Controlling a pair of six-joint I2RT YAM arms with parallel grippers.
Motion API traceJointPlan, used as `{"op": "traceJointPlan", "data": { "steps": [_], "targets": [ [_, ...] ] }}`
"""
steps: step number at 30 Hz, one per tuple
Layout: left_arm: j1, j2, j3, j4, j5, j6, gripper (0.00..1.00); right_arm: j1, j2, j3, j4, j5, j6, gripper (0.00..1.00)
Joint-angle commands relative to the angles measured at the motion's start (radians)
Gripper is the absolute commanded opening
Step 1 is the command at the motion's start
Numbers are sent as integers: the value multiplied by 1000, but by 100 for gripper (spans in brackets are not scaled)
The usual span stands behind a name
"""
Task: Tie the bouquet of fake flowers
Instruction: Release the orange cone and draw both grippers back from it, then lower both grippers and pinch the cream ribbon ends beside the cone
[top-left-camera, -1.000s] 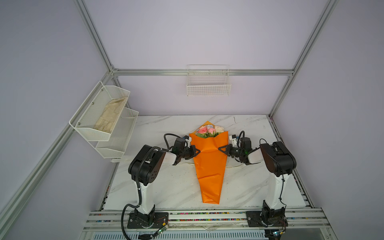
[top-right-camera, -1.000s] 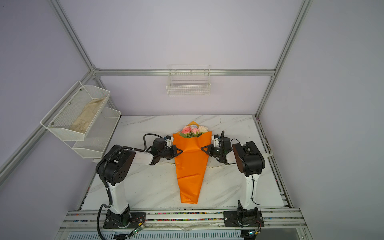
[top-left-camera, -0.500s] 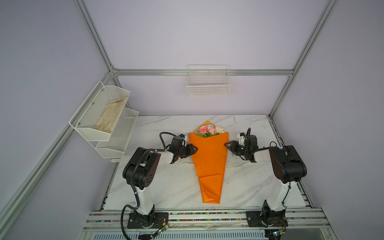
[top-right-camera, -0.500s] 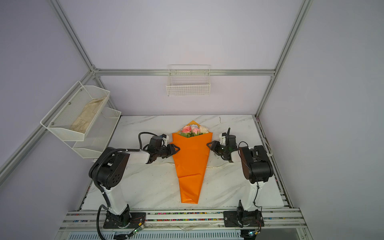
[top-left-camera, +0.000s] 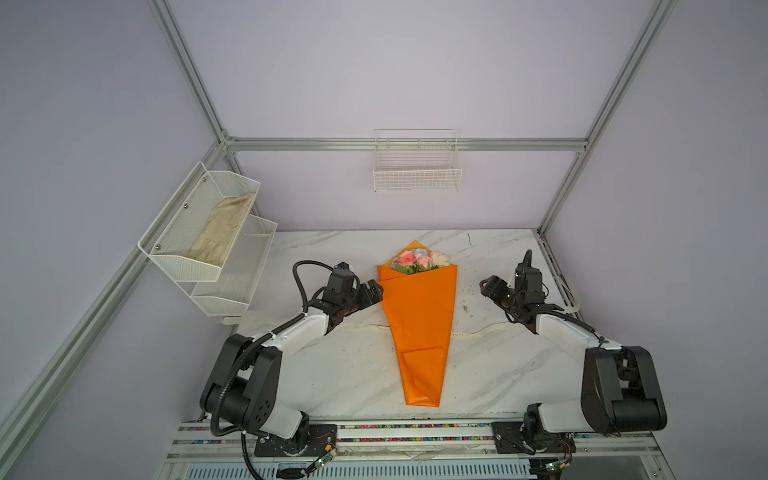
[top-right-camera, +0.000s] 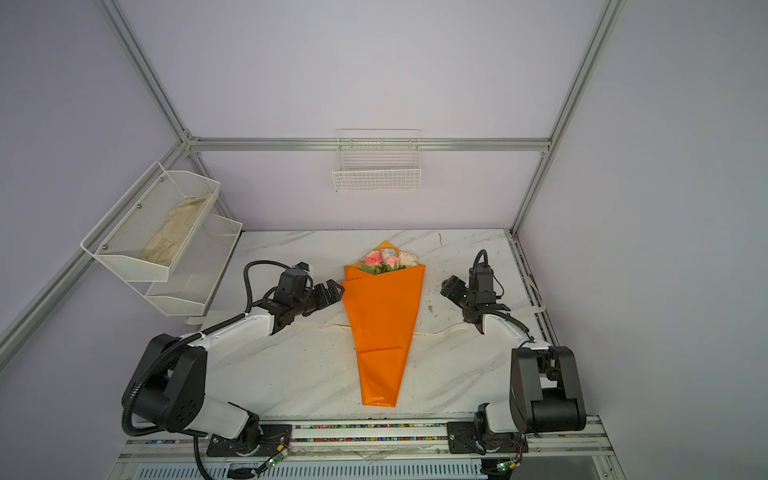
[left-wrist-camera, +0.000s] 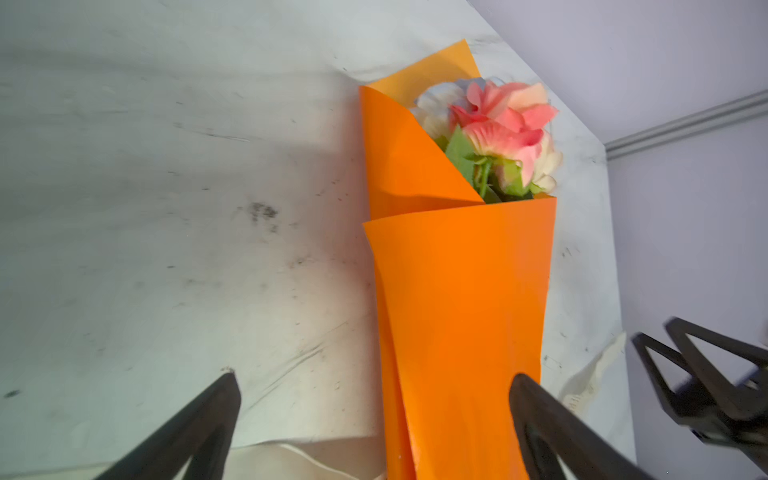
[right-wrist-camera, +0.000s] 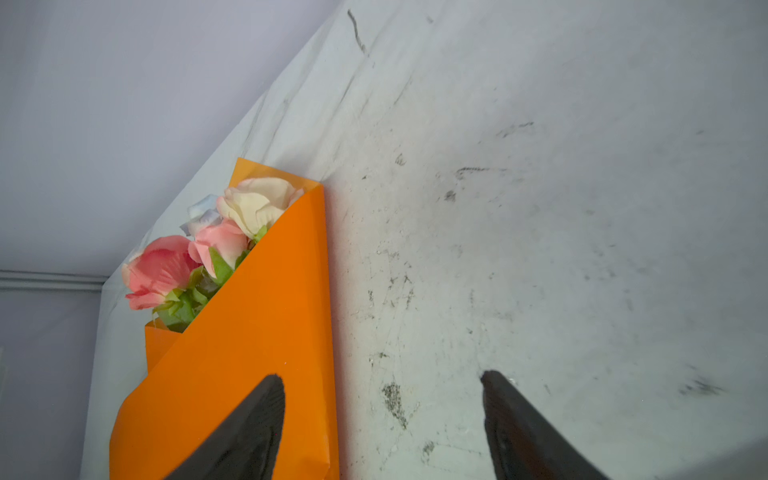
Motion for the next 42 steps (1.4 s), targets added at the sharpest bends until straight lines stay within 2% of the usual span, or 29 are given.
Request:
{"op": "traceJointPlan", "data": {
  "steps": [1, 5, 8, 16, 27, 35, 42],
  "targets": [
    [30, -70, -24, -256, -221, -80, 100, -1, -77, 10, -130, 145, -31, 78],
    [64, -65, 17, -433, -325, -131, 98, -1, -115, 54, -211, 215, -61, 78],
    [85, -39, 51, -516, -371, -155, 95, -2, -127, 68, -233, 227, -66, 78],
    [202, 85, 111, -544, -375, -86, 94, -1, -139, 80, -264, 237, -79, 78],
    [258, 253, 227, -545, -321, -42, 94, -1, -93, 73, -239, 207, -89, 78],
    [274, 298, 218, -562, -337, -49, 76, -1, -61, 74, -232, 197, -92, 77],
    [278, 333, 188, -540, -302, -53, 47, -1, -54, 71, -226, 194, -93, 77]
  ]
}}
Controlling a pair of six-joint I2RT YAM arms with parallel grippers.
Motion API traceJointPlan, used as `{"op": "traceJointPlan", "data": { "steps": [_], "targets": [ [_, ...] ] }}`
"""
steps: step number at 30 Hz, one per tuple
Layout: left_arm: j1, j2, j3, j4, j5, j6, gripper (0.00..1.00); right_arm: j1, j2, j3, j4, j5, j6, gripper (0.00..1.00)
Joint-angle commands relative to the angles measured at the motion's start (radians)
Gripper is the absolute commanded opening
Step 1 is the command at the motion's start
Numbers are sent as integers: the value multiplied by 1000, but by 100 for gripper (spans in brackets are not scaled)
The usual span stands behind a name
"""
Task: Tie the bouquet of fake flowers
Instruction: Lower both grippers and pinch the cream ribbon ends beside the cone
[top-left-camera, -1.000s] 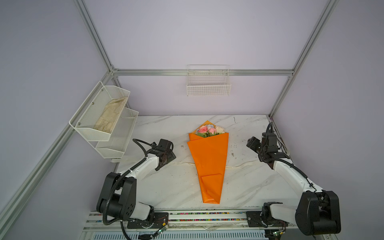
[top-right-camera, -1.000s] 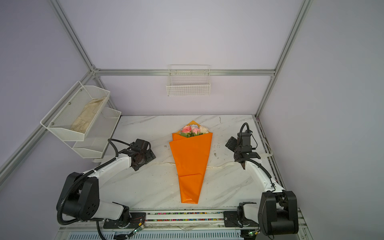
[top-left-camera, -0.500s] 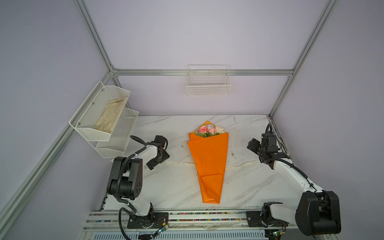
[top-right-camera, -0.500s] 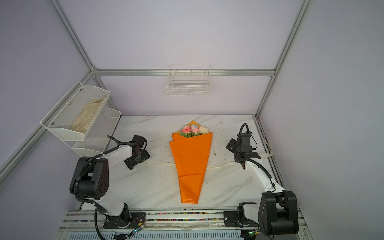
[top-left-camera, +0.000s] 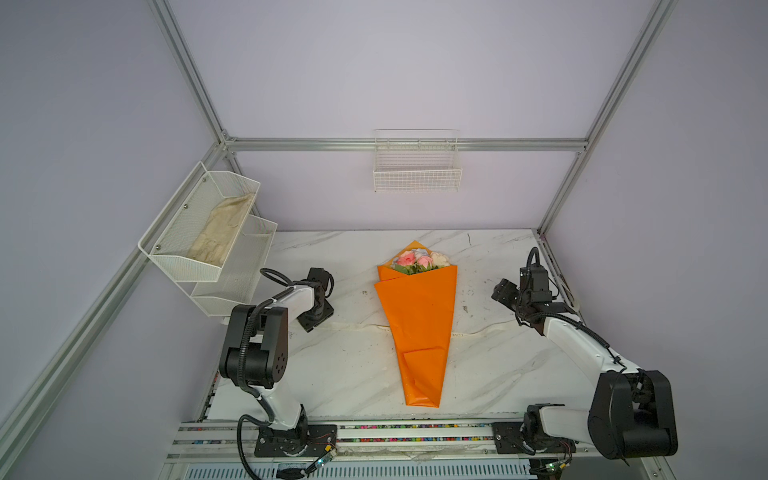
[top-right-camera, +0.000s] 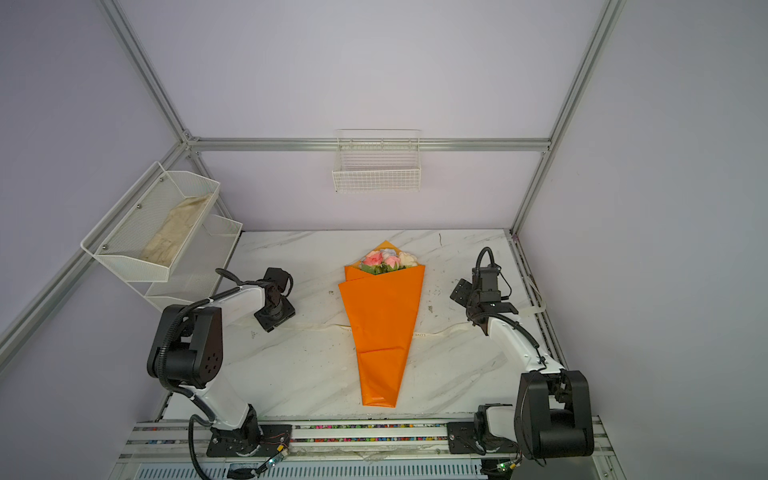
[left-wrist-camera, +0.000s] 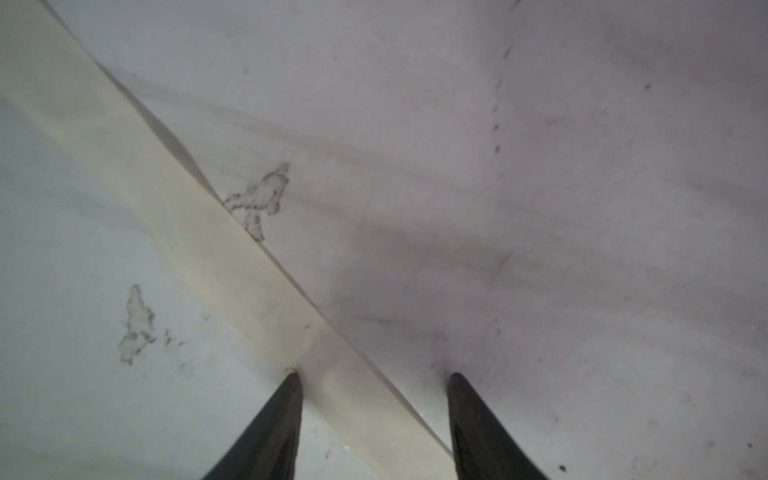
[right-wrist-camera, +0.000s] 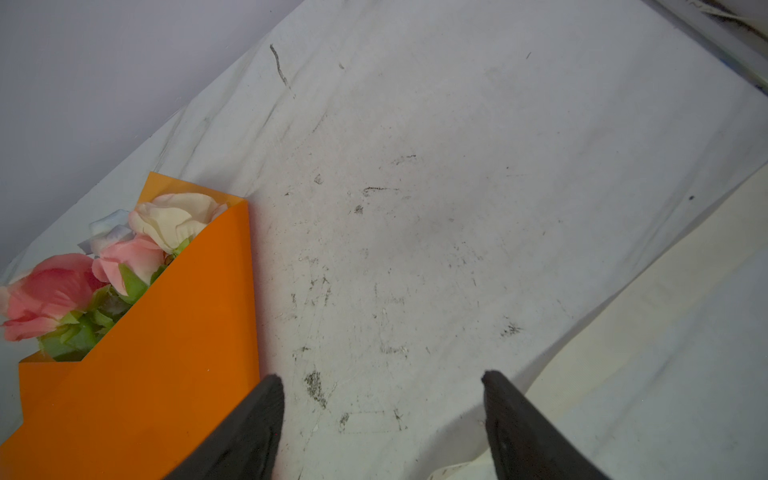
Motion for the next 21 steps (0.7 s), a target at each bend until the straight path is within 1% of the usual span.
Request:
{"op": "traceJointPlan", "data": {
  "steps": [1, 4, 8, 12, 15, 18, 19, 21],
  "targets": [
    [11, 40, -10, -18, 6, 7, 42, -1, 8, 22, 4, 5, -14, 77],
    [11, 43, -37, -4, 15, 4, 29, -1, 7, 16, -1, 22, -15, 77],
    [11, 45, -55, 12, 35, 7, 16, -2, 8, 10, 3, 33, -17, 77],
    [12, 27, -45, 29, 75, 22, 0, -1, 5, 6, -3, 77, 13, 78],
    [9, -6, -29, 42, 121, 51, 0, -23, -14, -10, -15, 146, 59, 82],
    [3, -64, -28, 71, 173, 82, 0, -102, -19, -28, -34, 198, 94, 82],
    [1, -87, -30, 82, 188, 90, 0, -135, -11, -35, -34, 216, 103, 81],
    [-4, -134, -38, 95, 204, 105, 0, -201, 24, -28, -42, 215, 102, 76]
  ]
}}
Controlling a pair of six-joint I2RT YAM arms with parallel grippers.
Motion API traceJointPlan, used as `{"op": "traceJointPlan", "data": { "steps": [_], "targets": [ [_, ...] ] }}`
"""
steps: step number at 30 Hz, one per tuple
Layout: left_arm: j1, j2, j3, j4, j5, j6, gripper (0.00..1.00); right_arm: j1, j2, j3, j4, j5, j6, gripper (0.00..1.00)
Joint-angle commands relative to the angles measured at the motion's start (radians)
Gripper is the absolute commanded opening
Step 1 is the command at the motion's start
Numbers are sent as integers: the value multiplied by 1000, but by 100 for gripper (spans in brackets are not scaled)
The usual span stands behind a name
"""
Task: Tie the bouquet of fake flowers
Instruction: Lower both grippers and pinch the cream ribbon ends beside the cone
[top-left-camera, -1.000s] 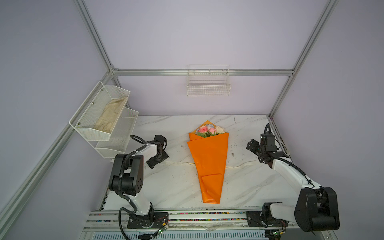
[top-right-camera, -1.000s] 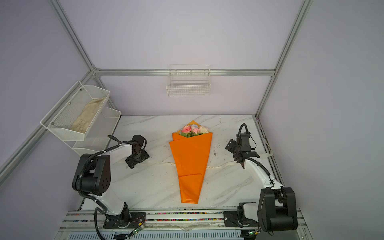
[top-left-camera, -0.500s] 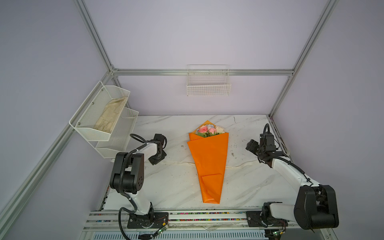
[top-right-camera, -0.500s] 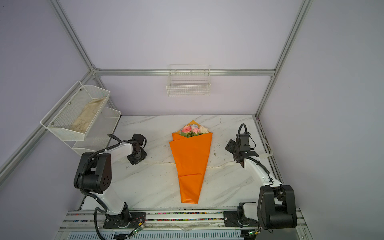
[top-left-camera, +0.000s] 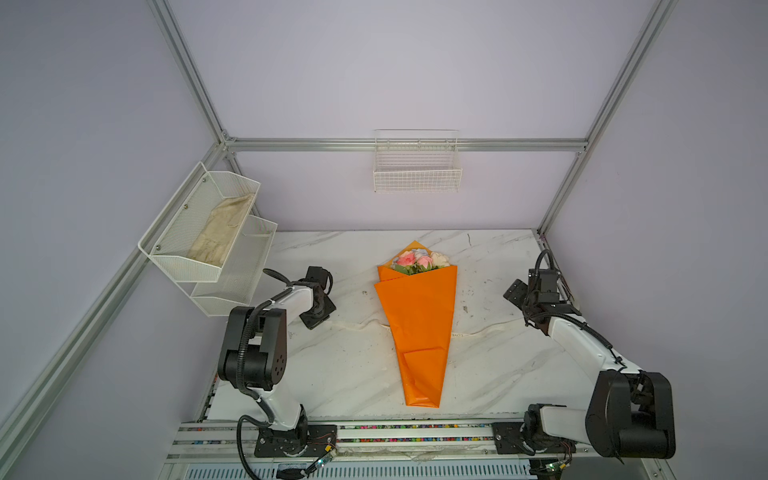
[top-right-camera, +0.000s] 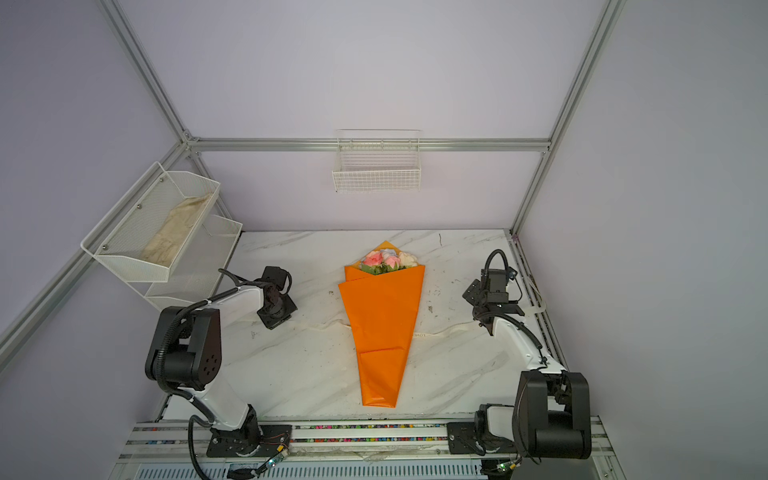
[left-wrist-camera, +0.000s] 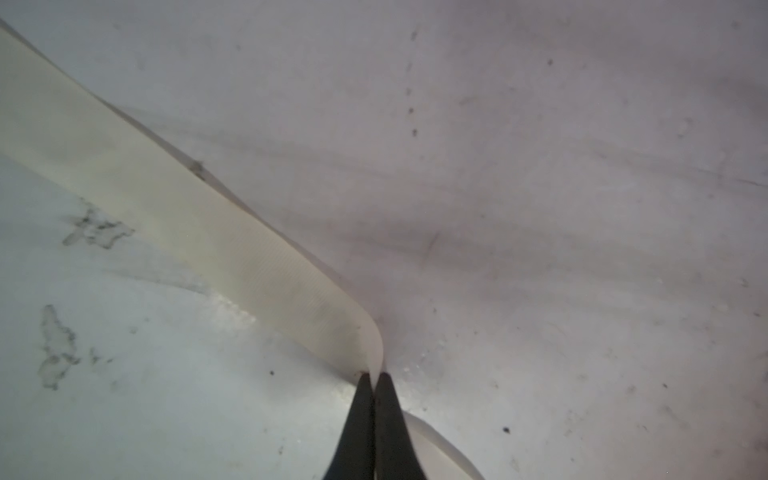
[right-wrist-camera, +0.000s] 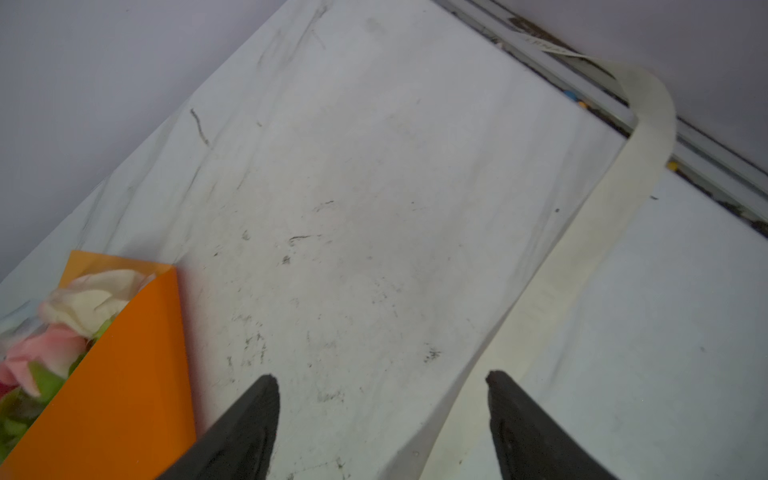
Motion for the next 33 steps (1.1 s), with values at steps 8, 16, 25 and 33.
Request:
{"op": "traceJointPlan", "data": {
  "steps": [8, 16, 25, 33],
  "targets": [
    [-16, -236, -73, 73, 92, 81, 0, -205, 256, 83, -87, 145, 39, 69],
    [-16, -251, -111, 144, 181, 124, 0, -257, 400, 169, -79, 145, -31, 69],
    [-16, -247, -120, 157, 200, 121, 0, -254, 476, 147, -52, 69, -115, 69],
    [-16, -243, -121, 159, 213, 124, 0, -244, 548, 129, -24, 24, -140, 61]
  ]
}}
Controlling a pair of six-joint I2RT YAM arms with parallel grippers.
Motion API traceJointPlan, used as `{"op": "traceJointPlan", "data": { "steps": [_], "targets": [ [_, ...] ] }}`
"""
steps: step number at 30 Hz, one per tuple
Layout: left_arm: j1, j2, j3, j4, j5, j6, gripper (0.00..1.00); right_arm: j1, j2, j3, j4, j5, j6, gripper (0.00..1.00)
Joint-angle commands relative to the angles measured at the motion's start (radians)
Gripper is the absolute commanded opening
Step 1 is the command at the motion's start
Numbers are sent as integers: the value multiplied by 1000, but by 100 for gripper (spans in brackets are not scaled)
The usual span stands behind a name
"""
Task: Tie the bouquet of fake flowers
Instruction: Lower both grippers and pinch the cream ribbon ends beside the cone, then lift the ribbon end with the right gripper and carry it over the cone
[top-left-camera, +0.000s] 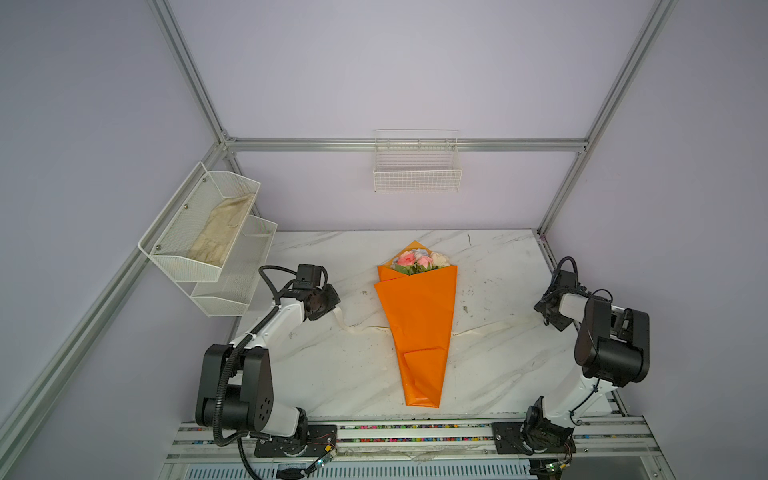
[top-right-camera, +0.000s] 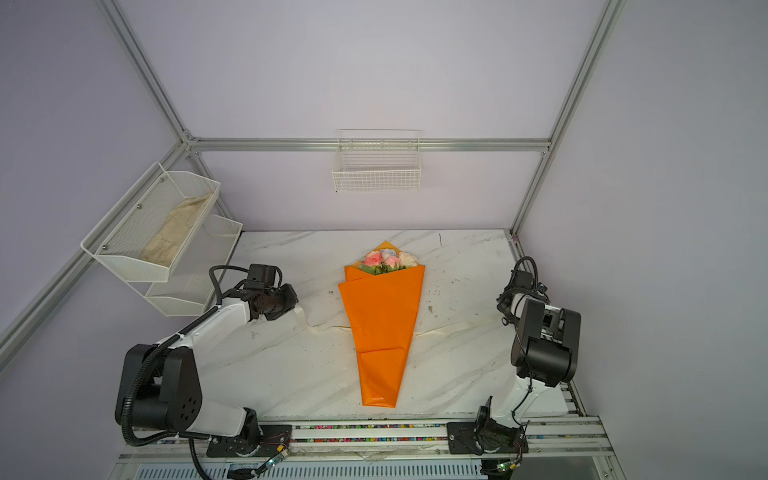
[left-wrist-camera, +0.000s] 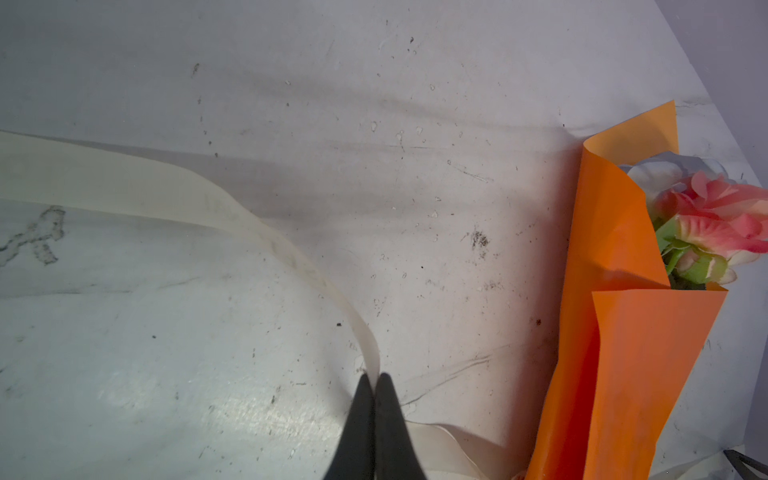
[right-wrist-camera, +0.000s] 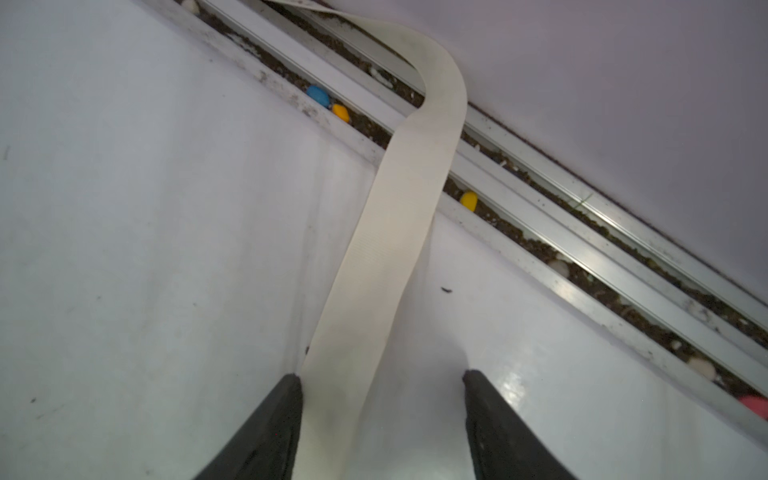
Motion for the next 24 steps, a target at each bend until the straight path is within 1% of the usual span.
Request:
{"op": "traceJointPlan", "data": {
  "steps": [1, 3, 4, 6, 7, 9, 10, 16, 18, 21, 24],
  "targets": [
    [-4, -2, -31, 26, 22, 29, 0, 5, 74, -28, -71, -42, -27, 55],
    [-4, -1, -28, 25, 29, 33, 0, 4, 76, -28, -66, -47, -29, 38],
    [-4, -1, -28, 25, 31, 33, 0, 4, 79, -25, -67, -47, -29, 32],
    [-4, -1, -27, 25, 36, 31, 0, 4, 80, -22, -65, -56, -33, 16],
    [-4, -2, -27, 25, 37, 32, 0, 4, 75, -20, -63, -55, -35, 14],
    [-5, -4, -30, 27, 43, 32, 0, 5, 59, -20, -54, -61, -45, 3],
    [-4, -6, -30, 30, 46, 33, 0, 4, 48, -19, -52, -65, -45, 0],
    [-4, -38, -39, 28, 27, 38, 0, 6, -76, -18, -43, -148, -75, 0],
    [-4, -88, -48, 27, 0, 36, 0, 10, -135, -25, -43, -184, -76, 0],
    [-4, -130, -58, 28, -30, 40, 0, 28, -233, -38, -53, -246, -58, 0],
    [-4, -153, -61, 27, -36, 50, 0, 67, -336, -68, -38, -318, -30, 0]
  ]
}}
